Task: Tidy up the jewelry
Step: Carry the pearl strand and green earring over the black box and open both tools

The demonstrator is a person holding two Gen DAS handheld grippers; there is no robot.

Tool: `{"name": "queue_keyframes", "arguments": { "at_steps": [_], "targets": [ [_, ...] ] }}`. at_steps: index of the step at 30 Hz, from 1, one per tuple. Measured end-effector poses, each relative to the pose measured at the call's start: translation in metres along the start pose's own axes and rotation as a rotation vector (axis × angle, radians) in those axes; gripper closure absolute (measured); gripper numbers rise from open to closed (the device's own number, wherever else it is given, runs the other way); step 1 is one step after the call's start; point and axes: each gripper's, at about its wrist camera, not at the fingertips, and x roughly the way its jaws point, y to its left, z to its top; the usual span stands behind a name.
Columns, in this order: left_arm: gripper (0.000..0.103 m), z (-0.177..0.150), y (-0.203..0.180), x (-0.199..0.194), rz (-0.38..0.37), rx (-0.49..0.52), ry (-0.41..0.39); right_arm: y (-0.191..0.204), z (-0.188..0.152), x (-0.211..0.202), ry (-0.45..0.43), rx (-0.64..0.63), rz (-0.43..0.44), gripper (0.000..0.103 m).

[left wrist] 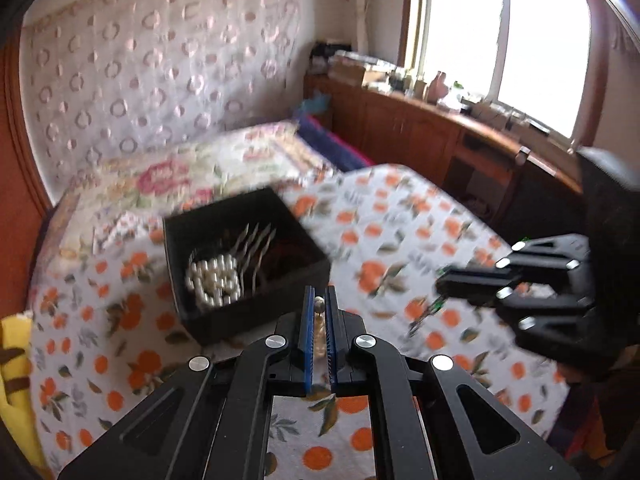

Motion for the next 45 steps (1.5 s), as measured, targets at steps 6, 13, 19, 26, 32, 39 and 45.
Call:
{"name": "queue_keyframes", "arguments": {
  "at_steps": [6,13,19,26,32,39,45],
  "targets": [
    [0.099,0.023,-0.007,-0.035,-0.004,0.022,-0.086,0.003,0.009,-0.009,-0.025,-0.007,0.001,0.096],
    [0.099,0.044,-0.009,-0.065,0.018,0.034,-0.158,0.007,0.02,-0.016,-0.05,-0.016,0.004,0.096],
    [0.099,0.059,-0.005,-0.082,0.042,0.04,-0.201,0.012,0.032,-0.02,-0.073,-0.026,0.008,0.096],
    [0.099,0.082,0.005,-0.091,0.085,0.044,-0.234,0.018,0.052,-0.022,-0.101,-0.045,0.008,0.096],
    [0.099,0.103,0.019,-0.095,0.124,0.028,-0.252,0.022,0.075,-0.019,-0.125,-0.059,0.007,0.096],
    [0.099,0.127,0.033,-0.098,0.152,0.014,-0.272,0.024,0.096,-0.011,-0.147,-0.066,0.007,0.096],
    [0.099,0.124,0.044,-0.075,0.178,0.003,-0.228,0.023,0.105,0.018,-0.119,-0.06,0.017,0.096]
  ]
}}
